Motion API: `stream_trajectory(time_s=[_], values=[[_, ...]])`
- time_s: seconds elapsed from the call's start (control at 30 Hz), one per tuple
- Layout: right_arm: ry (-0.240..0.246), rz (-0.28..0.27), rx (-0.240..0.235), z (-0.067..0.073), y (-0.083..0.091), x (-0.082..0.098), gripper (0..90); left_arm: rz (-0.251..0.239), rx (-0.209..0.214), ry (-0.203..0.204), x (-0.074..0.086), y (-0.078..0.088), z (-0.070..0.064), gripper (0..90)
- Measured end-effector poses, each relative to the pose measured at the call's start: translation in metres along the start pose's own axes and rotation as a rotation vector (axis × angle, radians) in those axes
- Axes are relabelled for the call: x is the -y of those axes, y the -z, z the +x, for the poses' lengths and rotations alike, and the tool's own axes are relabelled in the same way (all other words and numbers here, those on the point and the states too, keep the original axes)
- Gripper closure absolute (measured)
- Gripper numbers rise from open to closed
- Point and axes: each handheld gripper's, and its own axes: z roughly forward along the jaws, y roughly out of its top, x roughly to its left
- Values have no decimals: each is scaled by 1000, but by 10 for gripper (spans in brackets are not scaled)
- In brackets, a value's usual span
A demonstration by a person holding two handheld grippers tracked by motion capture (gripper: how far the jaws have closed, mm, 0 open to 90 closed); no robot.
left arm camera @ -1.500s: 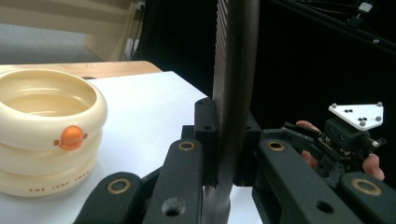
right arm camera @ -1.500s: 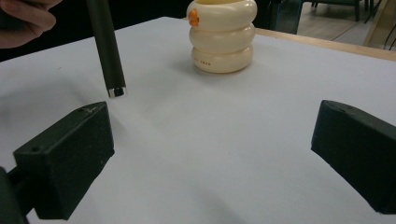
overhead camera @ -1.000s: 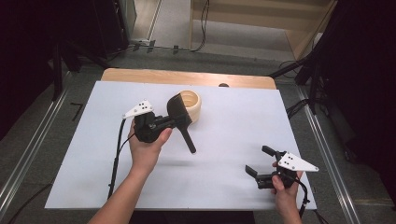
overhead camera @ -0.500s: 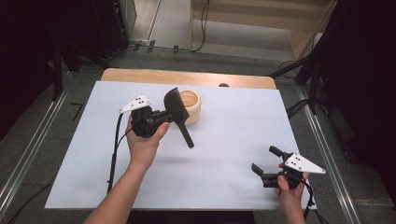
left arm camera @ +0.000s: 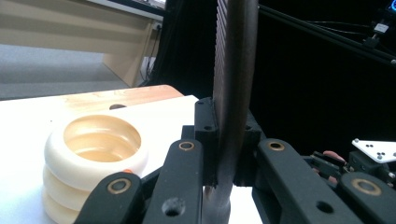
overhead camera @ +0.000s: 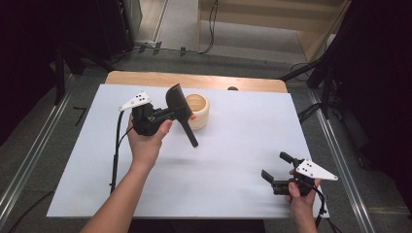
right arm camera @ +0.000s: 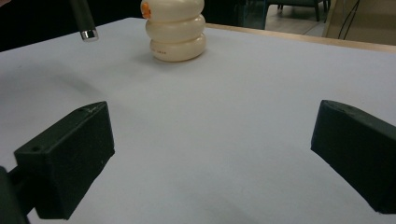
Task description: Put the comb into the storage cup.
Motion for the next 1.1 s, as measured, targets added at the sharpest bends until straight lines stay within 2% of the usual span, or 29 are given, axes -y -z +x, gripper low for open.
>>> stream_trajectory(time_s=[0.53, 0.83, 1.1], values=[[-3, 2, 2, 0, 0, 1, 0, -11, -14, -17, -20, -4, 9, 844], [-12, -14, -18, -2, 2, 1, 0, -11, -24, -30, -30, -8, 12, 844], [-8, -11, -18, -2, 1, 1, 0, -20, -28, -27, -37, -11, 17, 844]])
